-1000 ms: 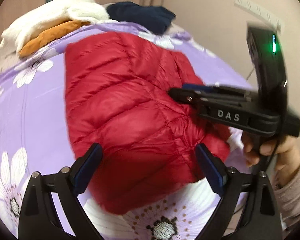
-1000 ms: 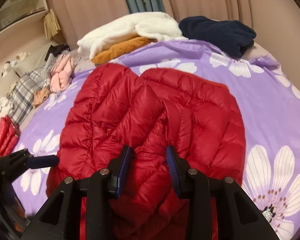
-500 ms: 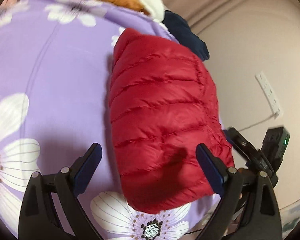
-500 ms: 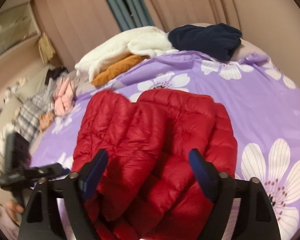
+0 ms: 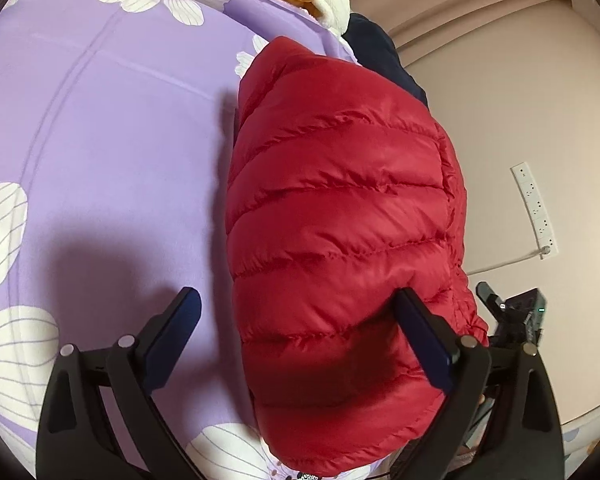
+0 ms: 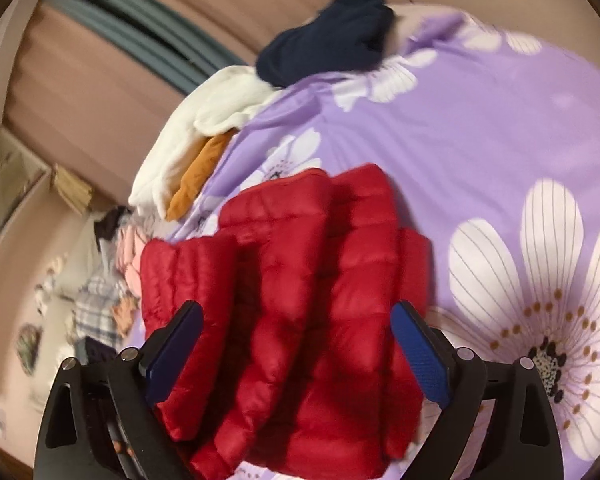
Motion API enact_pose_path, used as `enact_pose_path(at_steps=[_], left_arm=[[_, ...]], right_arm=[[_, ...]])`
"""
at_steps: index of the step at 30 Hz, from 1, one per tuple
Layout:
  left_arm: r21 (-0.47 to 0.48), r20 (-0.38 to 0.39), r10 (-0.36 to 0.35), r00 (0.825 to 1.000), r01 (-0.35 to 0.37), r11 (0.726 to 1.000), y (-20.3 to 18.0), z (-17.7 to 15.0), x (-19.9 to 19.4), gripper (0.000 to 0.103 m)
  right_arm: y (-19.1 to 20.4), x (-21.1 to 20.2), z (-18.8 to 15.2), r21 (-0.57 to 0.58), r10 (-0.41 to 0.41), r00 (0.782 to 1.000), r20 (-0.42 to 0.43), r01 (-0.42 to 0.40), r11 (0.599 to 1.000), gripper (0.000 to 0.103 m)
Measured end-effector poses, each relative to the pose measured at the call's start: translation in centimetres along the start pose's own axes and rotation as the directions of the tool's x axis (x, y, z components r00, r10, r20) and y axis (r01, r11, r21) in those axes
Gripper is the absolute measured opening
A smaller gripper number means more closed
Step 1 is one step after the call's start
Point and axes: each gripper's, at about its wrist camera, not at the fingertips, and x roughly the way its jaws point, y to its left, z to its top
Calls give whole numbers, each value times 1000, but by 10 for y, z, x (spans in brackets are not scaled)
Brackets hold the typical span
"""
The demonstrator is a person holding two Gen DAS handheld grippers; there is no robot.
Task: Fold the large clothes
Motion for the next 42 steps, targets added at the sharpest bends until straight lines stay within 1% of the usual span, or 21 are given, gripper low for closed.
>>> enact_pose_path(at_steps=[2,5,9,14,18,24,27,30,33,35,38,39,41,42], left_arm=[[-16,-6,-15,1000,15,1000,4,2,2,99],[-30,-13,-29,999,29,999,7,6,6,101],[-28,-17,-45,999,44,999,9,8,11,102],[-48,-40,-82,996,80,996,12,13,23,103],[-58,-58,-97,994,94,994,10,15,34,103],[-57,-81,-113,990,109,992,6,15,47,103],[-50,-90,-113,990,109,993,4,15,52,103],[-35,-96,-94,991,91,995,0,15,56,103],[-5,-92,-64,994,64,998,-8,14,57,102],[22,-88,-45,995,47,999,-15,14,55,99],[64,-82,-11,997,16,998,-25,12,53,95],[78,-81,1,997,5,997,-28,11,53,93],[117,-74,24,997,-15,993,-36,9,53,91],[141,-65,40,997,-31,990,-40,7,51,89]], right_arm=[[-15,4,0,58,17,1000,-15,-16,998,98],[-31,10,0,112,13,1000,-22,-11,994,99],[-48,20,-3,166,30,999,-41,-22,986,99],[-56,37,-6,223,130,988,-83,-109,969,99],[-48,45,-5,199,121,986,-114,-97,975,102],[-37,56,-4,130,66,983,-174,-43,991,102],[-35,55,-6,99,56,982,-182,-39,994,102],[-35,54,-7,82,47,983,-176,-33,996,102],[-34,55,-9,64,23,986,-167,-12,998,96],[-32,54,-12,48,24,987,-157,-17,999,85],[-28,51,-15,31,31,989,-145,-27,999,73],[-27,50,-16,19,26,990,-142,-24,1000,70],[-22,48,-18,-1,26,991,-132,-26,1000,60],[-20,46,-19,-15,23,992,-125,-25,1000,58]])
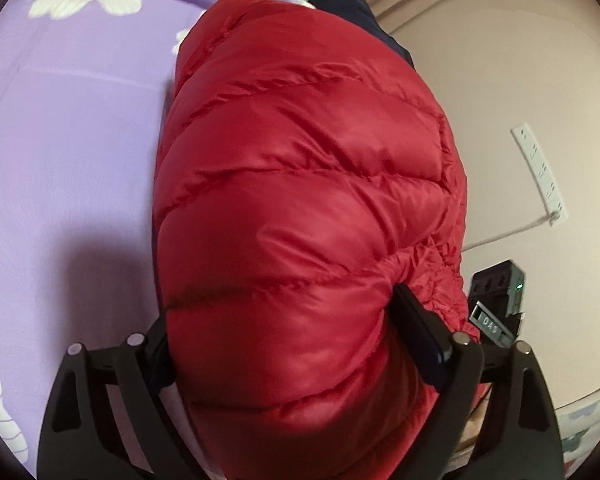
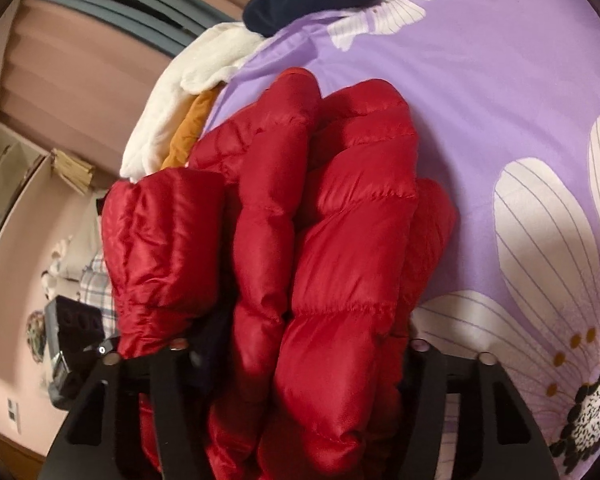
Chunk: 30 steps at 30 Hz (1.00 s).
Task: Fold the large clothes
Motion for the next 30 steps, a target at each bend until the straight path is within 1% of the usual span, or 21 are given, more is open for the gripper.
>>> enact_pose_path(at_steps=[3,5,8,12,16,25,30], left_arm=[[38,15,27,1000,-28,999,-11,0,-1,85],[61,29,43,999,-45,997,-16,-2,-4,84],[79,43,61,997,-64,995,-25,-3,-9,83],[105,76,78,994,-86,991,-40,-7,-21,82],[110,104,85,991,-96,989,-37,-6,-45,82],[103,153,105,983,-121,987,-36,-9,-52,82],[87,181,117,977,-134,987,-29,-10,-70,82]], right_arm=[[9,-6,-3,-39,11,1000,25,-10,999,48],[14,-10,-6,-61,37,998,42,-34,998,45],[25,-15,-7,-98,71,995,63,-65,993,43],[41,-11,-3,-128,96,993,73,-86,988,43],[55,-9,3,-151,121,990,78,-108,983,43],[82,4,9,-204,159,986,57,-144,968,43],[96,15,12,-229,175,984,36,-162,960,43]])
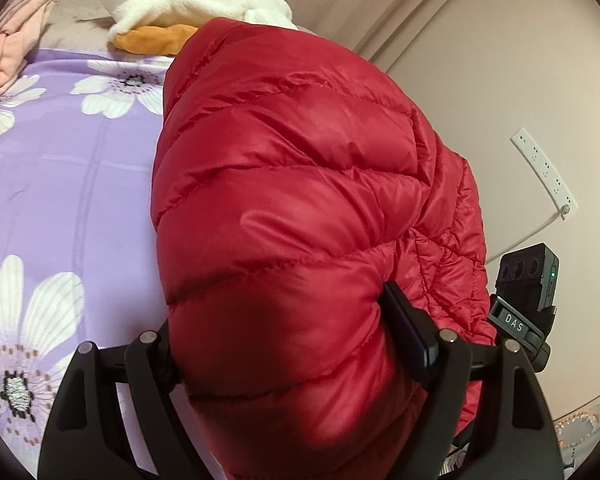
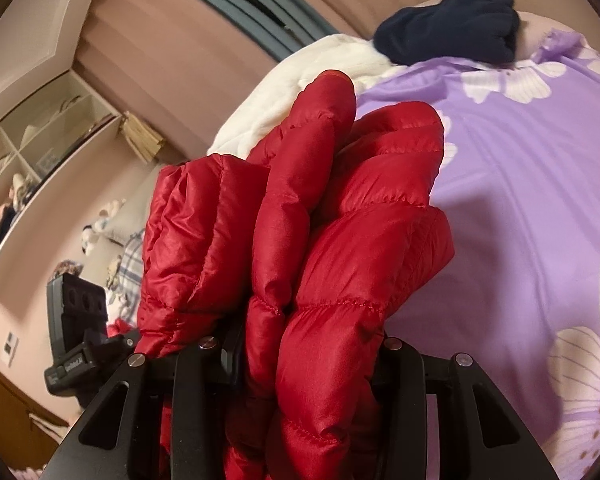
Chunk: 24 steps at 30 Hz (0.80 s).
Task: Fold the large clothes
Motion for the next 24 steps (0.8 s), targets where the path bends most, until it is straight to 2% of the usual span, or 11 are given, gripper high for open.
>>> enact_pose_path(at_steps=[13,24], left_arm=[[-55,60,52,997,-48,997,41,12,-38,83],[-107,53,92,994,-86,991,73,15,-41,83]], right_arm=[[33,55,19,-77,42,998,-57,-46,996,43],[41,102,26,-91,49,992,-115,-59,994,43]])
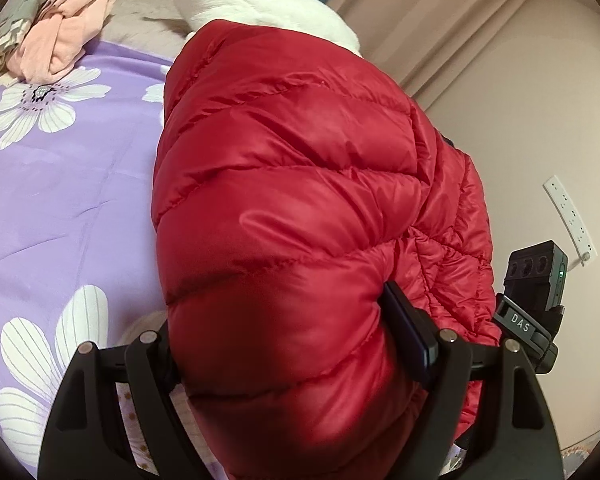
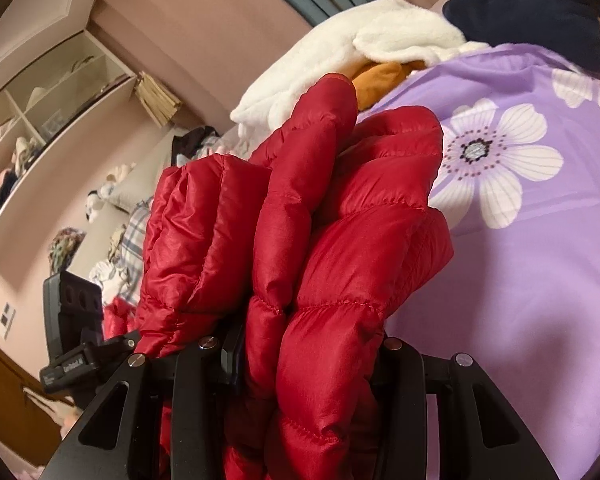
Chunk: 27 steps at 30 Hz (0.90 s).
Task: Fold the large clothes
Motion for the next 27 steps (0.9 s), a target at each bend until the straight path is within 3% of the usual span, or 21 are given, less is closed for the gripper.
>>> enact_pose_path(at_steps=[27], left_arm=[[-53,-43,43,998,-46,998,16,-4,15,83]], right_arm=[[15,43,-4,36,-31,998,-51,33,999,43]])
